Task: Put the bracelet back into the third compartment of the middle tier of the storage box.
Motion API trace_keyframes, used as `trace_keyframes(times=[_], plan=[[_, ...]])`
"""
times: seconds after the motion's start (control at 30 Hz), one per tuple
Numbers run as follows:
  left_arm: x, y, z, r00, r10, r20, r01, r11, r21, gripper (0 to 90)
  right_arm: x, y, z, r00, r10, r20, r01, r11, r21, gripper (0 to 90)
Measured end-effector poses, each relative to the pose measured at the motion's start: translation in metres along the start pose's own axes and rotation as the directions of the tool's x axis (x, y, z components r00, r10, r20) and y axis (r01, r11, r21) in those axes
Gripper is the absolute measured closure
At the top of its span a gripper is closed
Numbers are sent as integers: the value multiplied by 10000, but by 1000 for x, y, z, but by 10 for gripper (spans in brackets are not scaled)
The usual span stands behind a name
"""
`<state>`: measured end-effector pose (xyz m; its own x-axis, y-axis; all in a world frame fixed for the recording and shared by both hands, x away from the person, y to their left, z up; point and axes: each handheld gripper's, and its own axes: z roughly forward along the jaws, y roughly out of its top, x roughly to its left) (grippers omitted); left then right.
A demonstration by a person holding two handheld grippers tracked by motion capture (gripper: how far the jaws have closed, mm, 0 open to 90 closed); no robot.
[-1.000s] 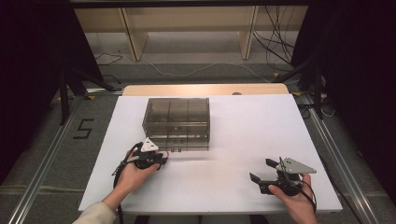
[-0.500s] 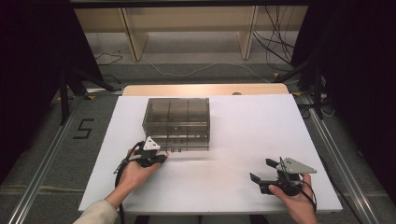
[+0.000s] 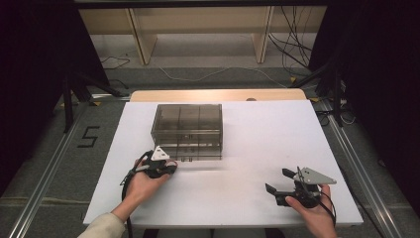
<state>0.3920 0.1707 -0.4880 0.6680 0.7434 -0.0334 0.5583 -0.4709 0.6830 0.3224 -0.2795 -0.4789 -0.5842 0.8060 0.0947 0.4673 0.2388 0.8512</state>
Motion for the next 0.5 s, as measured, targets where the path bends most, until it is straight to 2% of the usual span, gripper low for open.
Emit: trace_keyframes(times=[0.5], plan=[[-9, 2, -11, 9996, 218, 188, -212, 9993, -295, 898, 0, 0, 0, 10000, 3, 15, -3, 10000, -2, 165]])
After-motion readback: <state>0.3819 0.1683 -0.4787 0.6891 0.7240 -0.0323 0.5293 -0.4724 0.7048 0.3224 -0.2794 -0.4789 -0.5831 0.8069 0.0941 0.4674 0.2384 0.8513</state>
